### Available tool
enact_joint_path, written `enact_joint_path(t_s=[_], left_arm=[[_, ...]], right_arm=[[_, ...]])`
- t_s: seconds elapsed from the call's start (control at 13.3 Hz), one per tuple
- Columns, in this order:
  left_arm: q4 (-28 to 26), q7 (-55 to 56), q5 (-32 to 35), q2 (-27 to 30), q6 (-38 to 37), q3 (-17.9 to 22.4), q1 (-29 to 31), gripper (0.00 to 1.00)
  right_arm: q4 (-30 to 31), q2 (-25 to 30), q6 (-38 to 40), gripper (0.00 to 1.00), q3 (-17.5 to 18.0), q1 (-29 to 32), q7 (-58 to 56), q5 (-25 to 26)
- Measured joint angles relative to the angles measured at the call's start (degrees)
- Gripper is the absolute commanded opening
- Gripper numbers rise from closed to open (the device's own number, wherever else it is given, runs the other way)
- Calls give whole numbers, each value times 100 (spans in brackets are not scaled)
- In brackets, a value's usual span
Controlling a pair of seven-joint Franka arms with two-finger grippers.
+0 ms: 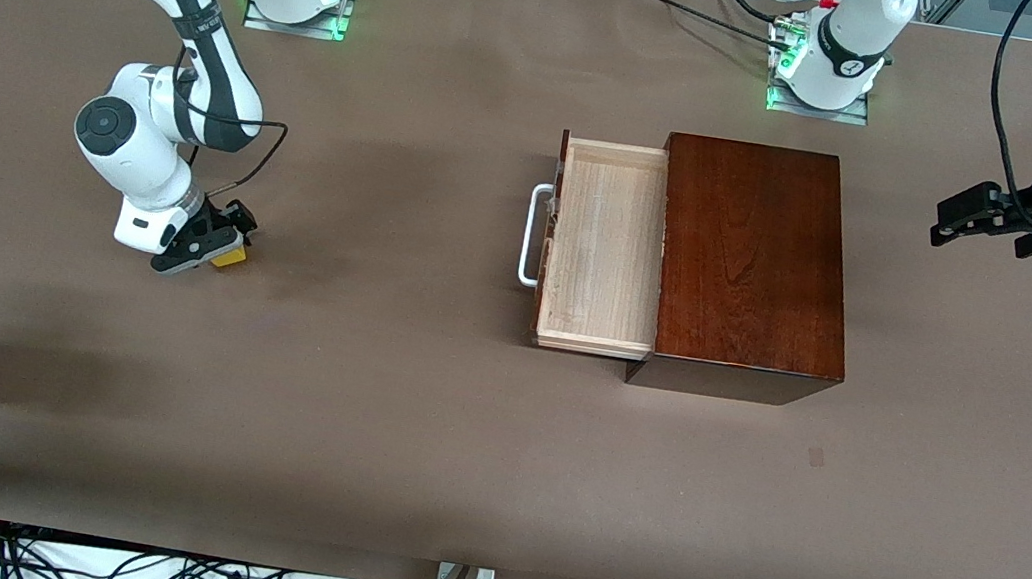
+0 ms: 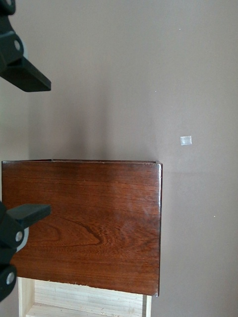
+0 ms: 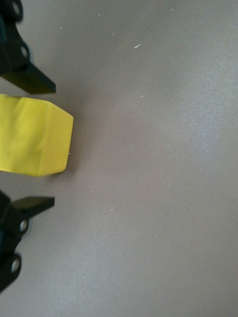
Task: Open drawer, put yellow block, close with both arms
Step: 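Close the right gripper on the yellow cube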
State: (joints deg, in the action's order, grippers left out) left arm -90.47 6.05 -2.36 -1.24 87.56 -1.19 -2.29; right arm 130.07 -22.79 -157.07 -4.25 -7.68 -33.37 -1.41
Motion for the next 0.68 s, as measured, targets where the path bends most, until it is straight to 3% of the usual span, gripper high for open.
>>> enact_joint_path(t_s=[0.08,0.45,0.68], left_arm=[[0,0,0,0,11,0,1,100],[3,0,0,0,175,-2,3,100],[56,0,0,-1,239,-2,29,100]], right_arm=[[0,-19,-2,23,0,0,-1,0],[-38,-19,61,22,29,1,-2,-111],[-514,184,987,21,125,-3,29,-155]])
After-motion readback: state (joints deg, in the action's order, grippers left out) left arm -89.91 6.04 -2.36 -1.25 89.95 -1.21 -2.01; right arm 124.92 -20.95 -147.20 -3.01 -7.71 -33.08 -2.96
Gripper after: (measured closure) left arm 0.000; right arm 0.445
